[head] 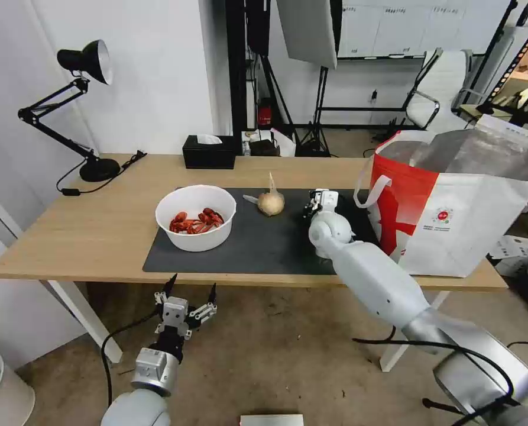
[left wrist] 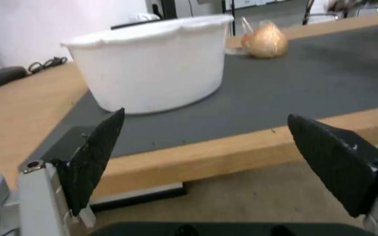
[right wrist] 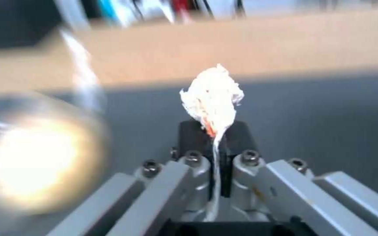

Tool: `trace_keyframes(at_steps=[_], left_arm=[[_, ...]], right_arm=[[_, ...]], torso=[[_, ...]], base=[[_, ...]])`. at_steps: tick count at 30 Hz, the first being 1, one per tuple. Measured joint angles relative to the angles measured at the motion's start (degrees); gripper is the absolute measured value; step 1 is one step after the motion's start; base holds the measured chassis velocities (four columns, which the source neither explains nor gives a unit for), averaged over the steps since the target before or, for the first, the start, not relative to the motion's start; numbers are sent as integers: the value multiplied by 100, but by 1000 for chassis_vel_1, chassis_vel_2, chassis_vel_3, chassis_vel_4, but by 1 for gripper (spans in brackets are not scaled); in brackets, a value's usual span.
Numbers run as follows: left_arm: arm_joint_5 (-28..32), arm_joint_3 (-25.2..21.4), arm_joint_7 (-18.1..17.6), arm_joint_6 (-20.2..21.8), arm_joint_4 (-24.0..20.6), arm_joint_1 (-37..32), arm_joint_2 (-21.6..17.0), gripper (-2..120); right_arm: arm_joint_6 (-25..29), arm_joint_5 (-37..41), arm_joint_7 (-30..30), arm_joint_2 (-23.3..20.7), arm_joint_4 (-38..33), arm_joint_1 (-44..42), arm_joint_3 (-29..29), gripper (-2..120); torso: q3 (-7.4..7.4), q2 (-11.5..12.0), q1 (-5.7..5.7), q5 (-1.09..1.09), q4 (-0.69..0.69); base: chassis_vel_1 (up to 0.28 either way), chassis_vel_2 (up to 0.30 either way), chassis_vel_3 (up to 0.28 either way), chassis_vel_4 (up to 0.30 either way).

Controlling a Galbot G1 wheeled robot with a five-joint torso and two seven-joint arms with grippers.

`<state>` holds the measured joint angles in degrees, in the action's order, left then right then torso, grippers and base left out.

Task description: Pick up the trash from the table and place it into the takeout bag.

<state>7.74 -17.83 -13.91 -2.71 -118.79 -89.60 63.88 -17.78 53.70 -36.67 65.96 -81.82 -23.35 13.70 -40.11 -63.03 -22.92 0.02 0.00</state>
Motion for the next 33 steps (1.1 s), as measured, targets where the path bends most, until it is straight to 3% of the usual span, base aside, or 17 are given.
trace_keyframes(at_steps=[2,7,10,14,18,21,23,26,33], left_arm=[[-32,-17,-6,-39,-32,-37,-1,100],[-69,-33,-12,-84,-83,-106,-13,100],[-79,-63,-16,-98,-130,-147,-1,100],[-83,-73,-19,-101,-172,-180,17,100],[-101,-73,-20,-108,-195,-220,28,100],[-102,-72,-21,-108,-195,-223,27,100],[-99,-48,-20,-109,-195,-215,19,100],[-94,-27,-16,-109,-184,-189,10,100],[-75,27,37,-107,-168,-167,14,100]], right_arm=[[159,-129,-33,-500,-950,-272,3,0],[409,-279,-36,-1066,-2004,-649,-201,0],[555,-577,10,-1415,-2653,-843,-629,0],[569,-928,-80,-1592,-2841,-803,-971,0],[306,-1067,-934,-1834,-2862,-474,-1363,0],[153,-848,-1263,-1943,-2837,-352,-1443,0],[-300,267,-1914,-2317,-2818,-189,-1545,0],[-508,549,-1937,-2499,-2811,-223,-1546,0],[-670,687,-1889,-2731,-2736,-289,-1612,25]], torso=[[1,0,1,-2,0],[1,0,1,0,-1],[1,0,1,-1,-1],[1,0,1,0,-1],[1,0,1,0,0],[1,0,1,-2,0],[1,0,1,-1,0],[1,0,1,0,-1],[0,0,0,0,0]], base=[[0,0,0,0],[0,0,0,0],[0,0,0,0],[0,0,0,0],[0,0,0,0],[0,0,0,0],[0,0,0,0],[0,0,0,0],[0,0,0,0]])
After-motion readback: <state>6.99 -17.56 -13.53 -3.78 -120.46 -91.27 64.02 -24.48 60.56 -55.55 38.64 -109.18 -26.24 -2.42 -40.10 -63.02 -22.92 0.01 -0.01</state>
